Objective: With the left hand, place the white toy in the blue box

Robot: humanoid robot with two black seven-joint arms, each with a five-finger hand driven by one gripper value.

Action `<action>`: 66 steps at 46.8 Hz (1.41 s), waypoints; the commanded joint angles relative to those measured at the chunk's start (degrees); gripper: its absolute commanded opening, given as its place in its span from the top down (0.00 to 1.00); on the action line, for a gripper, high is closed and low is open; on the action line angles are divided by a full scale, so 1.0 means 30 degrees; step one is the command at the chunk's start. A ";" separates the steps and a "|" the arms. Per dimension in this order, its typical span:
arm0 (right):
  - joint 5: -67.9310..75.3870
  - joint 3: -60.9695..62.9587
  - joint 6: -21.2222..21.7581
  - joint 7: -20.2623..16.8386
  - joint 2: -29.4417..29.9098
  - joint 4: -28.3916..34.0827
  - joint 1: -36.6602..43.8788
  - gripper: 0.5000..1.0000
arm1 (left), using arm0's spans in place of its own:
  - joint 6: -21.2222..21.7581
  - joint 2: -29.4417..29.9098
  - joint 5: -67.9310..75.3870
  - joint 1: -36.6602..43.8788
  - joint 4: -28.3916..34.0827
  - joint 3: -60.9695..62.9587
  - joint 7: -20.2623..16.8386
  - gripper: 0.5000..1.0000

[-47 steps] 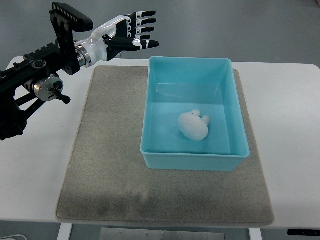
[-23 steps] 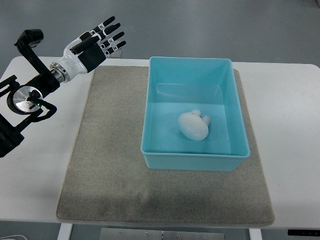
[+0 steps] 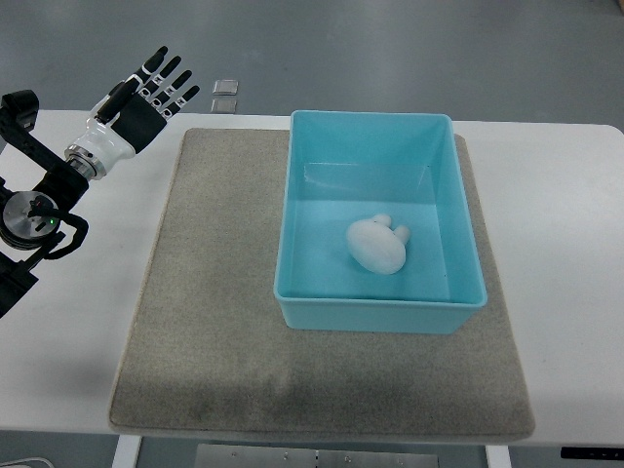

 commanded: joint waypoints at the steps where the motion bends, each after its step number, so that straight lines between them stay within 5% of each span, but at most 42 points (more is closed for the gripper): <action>1: 0.0000 0.0000 0.0000 0.0000 0.0000 0.0000 -0.0007 0.13 | 0.0057 -0.0071 -0.0537 0.0000 0.0197 -0.0028 -0.0089 0.01; 14: 0.0000 0.0000 0.0000 0.0000 0.0000 0.0000 -0.0007 0.13 | 0.0995 -0.1155 -0.0596 0.0029 0.1368 -0.1610 -0.0206 0.01; 66: 0.0000 0.0000 0.0000 0.0000 0.0000 0.0000 -0.0007 0.13 | 0.0995 -0.2679 -0.0567 0.0615 0.1398 -0.2431 -0.0206 0.01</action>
